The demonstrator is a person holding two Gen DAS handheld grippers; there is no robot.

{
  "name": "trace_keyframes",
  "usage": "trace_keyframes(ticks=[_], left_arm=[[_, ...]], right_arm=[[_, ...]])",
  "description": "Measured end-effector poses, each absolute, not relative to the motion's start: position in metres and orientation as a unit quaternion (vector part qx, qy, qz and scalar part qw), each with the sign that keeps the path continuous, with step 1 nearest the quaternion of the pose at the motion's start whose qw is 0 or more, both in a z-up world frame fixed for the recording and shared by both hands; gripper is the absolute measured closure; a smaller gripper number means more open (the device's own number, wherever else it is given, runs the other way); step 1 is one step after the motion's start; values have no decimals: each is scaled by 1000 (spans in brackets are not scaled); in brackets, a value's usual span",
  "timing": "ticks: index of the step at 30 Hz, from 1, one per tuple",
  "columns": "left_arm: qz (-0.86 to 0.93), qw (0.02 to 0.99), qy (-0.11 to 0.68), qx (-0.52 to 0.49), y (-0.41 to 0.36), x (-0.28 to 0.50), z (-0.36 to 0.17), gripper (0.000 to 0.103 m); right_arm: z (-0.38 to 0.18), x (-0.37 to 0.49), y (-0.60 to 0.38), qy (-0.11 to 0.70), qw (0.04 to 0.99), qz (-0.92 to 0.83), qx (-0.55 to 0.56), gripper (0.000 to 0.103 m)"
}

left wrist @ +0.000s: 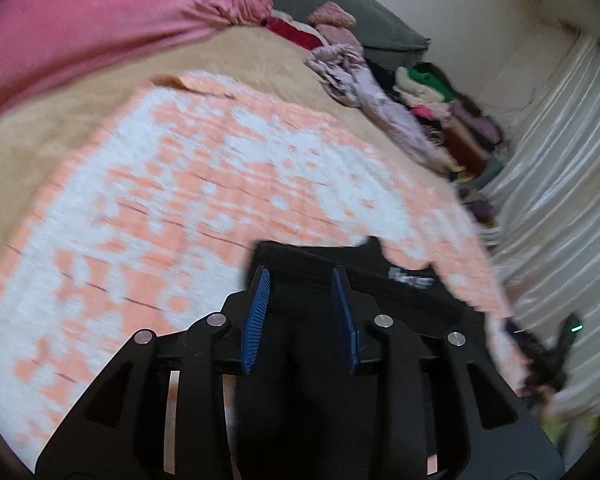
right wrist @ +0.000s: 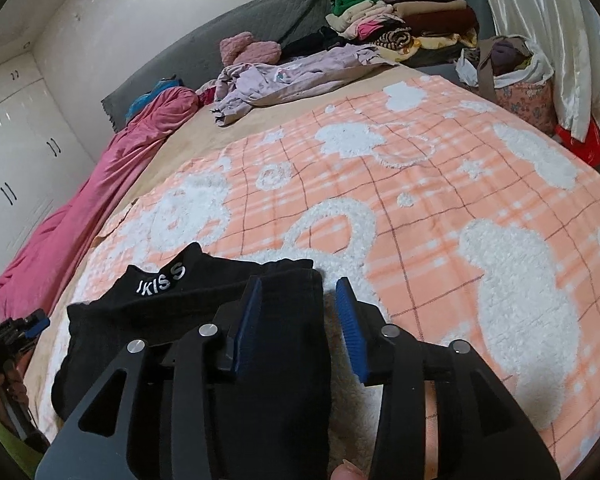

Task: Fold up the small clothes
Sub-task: 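Press the folded hem down onto the collar with both tools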

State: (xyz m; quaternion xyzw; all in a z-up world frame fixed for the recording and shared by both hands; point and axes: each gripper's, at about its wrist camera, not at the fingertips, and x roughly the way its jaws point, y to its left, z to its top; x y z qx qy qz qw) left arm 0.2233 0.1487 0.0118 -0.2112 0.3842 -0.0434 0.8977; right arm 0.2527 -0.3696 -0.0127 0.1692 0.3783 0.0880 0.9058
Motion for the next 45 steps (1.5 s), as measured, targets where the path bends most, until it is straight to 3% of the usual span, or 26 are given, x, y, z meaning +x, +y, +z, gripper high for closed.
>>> trace_keyframes(ticks=[6, 10, 17, 18, 19, 22, 23, 24, 35, 45], left_arm=[[-31, 894, 413, -169, 144, 229, -4, 79], [-43, 884, 436, -163, 138, 237, -18, 66], [-30, 881, 454, -128, 126, 260, -32, 63], [-29, 881, 455, -124, 125, 261, -32, 66], [-26, 882, 457, -115, 122, 263, -33, 85], [-19, 887, 454, -82, 111, 262, -32, 97], [-17, 890, 449, -72, 108, 259, -30, 97], [-16, 894, 443, -63, 107, 257, -27, 98], [-27, 924, 372, -83, 119, 240, 26, 99], [-4, 900, 422, -112, 124, 277, -22, 99]], right_arm=[[-24, 260, -363, 403, 897, 98, 156, 65], [-29, 265, -357, 413, 893, 103, 146, 65], [-33, 273, -350, 419, 892, 109, 132, 65], [-34, 273, -350, 420, 891, 110, 130, 65], [-34, 274, -348, 422, 891, 111, 127, 65], [-34, 276, -343, 426, 891, 113, 106, 73], [-33, 276, -342, 425, 892, 113, 98, 90], [-32, 275, -341, 424, 894, 112, 91, 93], [1, 275, -343, 362, 921, 122, 78, 95], [-26, 297, -342, 381, 917, 91, 75, 95]])
